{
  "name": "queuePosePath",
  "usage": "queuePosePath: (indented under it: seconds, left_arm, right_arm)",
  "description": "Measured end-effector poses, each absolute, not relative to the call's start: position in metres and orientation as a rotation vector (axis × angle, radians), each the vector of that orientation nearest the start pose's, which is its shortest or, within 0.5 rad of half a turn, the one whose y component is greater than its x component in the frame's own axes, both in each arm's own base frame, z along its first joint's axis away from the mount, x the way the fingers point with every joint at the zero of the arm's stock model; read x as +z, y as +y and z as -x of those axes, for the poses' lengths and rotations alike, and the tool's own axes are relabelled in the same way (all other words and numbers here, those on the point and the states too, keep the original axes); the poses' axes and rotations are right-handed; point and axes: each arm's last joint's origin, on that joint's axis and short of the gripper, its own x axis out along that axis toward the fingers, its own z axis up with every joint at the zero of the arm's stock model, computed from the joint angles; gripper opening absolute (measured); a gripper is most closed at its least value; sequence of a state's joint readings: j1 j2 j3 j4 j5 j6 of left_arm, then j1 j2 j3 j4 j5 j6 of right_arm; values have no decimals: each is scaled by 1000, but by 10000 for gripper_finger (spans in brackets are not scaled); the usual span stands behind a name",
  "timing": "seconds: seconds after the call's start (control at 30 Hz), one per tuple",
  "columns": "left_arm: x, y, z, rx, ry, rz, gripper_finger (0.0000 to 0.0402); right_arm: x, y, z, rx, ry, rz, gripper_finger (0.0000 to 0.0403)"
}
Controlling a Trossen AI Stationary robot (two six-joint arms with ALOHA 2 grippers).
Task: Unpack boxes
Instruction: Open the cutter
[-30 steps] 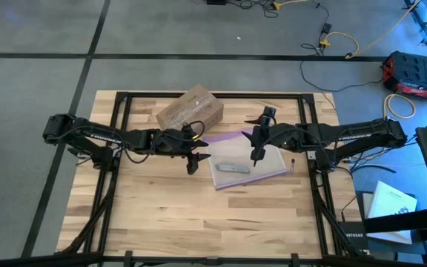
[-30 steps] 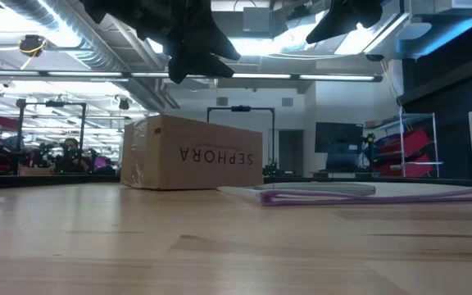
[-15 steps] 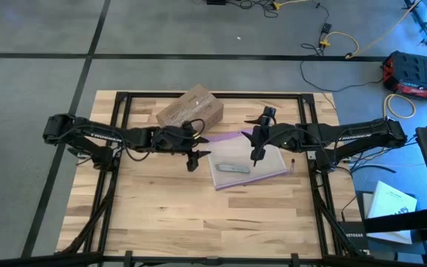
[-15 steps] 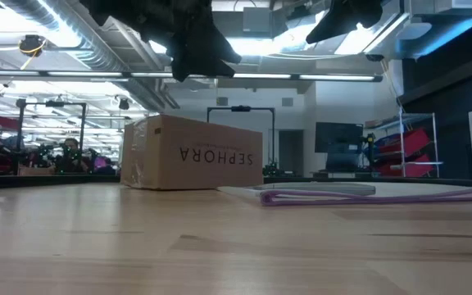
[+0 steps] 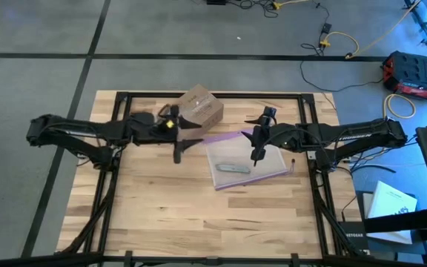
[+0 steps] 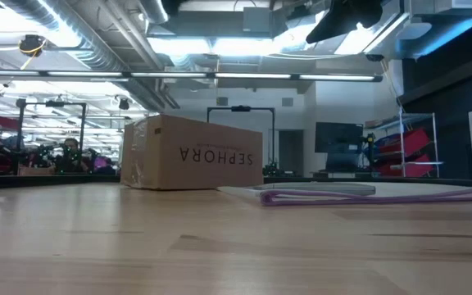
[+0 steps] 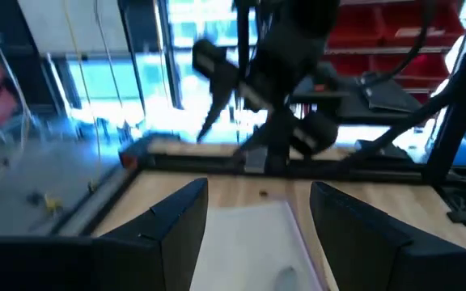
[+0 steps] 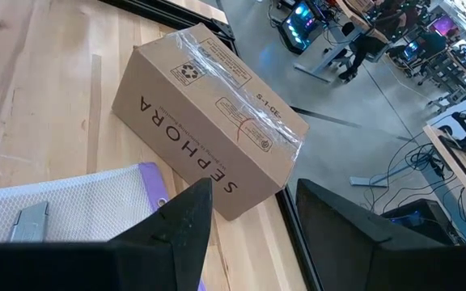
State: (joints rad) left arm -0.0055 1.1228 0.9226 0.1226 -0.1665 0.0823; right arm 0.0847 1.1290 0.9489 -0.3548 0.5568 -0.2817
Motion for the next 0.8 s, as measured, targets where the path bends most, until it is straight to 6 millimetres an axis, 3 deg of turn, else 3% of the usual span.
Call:
queuePosePath:
  seconds: [0.27,0.8]
  left_arm:
    - [355,8,-236,173,74,-194,205]
    - [352,28,-235,205,111,-235,205]
  right_arm:
    - [310,5,-239,-387,574,440,170]
    - [310,5,-239,-387,575,441,170]
